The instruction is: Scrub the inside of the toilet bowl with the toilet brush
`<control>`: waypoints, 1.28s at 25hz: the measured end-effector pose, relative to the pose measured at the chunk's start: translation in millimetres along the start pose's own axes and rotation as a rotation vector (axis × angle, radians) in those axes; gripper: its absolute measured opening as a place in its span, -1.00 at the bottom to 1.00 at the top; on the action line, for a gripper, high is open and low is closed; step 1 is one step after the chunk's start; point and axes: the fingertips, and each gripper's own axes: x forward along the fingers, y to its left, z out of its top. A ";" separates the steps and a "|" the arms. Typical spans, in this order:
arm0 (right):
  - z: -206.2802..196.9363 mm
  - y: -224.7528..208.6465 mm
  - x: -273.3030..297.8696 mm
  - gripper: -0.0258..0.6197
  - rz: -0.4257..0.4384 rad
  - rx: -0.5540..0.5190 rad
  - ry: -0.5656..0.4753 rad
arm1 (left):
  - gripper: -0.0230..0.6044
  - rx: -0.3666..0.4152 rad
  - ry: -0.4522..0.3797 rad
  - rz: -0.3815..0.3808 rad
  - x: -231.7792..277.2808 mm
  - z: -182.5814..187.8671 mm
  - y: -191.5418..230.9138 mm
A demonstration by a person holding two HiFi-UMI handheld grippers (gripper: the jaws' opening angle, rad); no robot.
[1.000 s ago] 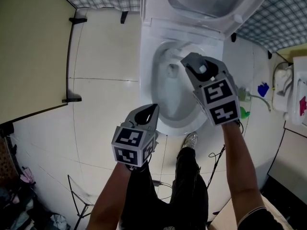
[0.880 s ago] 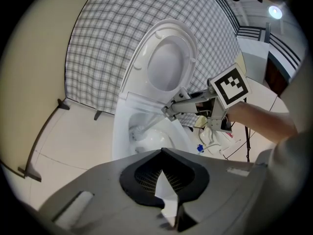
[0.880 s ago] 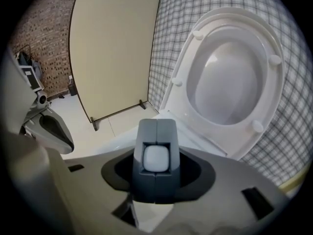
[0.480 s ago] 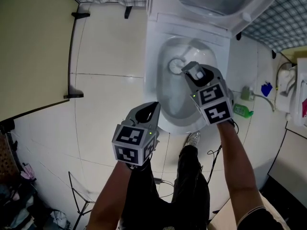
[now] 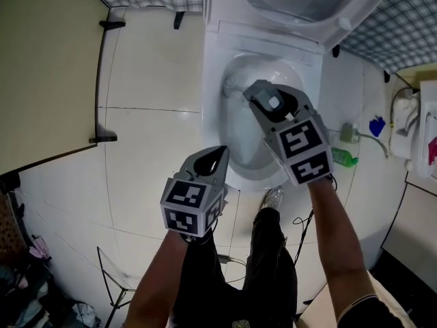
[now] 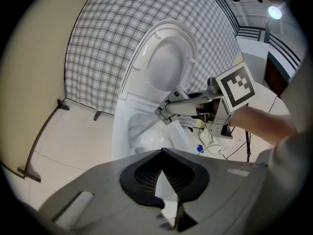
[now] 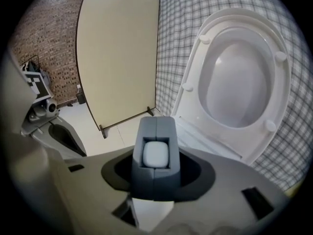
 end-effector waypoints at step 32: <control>-43.9 -75.3 -216.2 -0.33 -0.130 0.290 -0.277 | -0.90 0.227 -0.062 -0.066 2.6 60.4 -97.0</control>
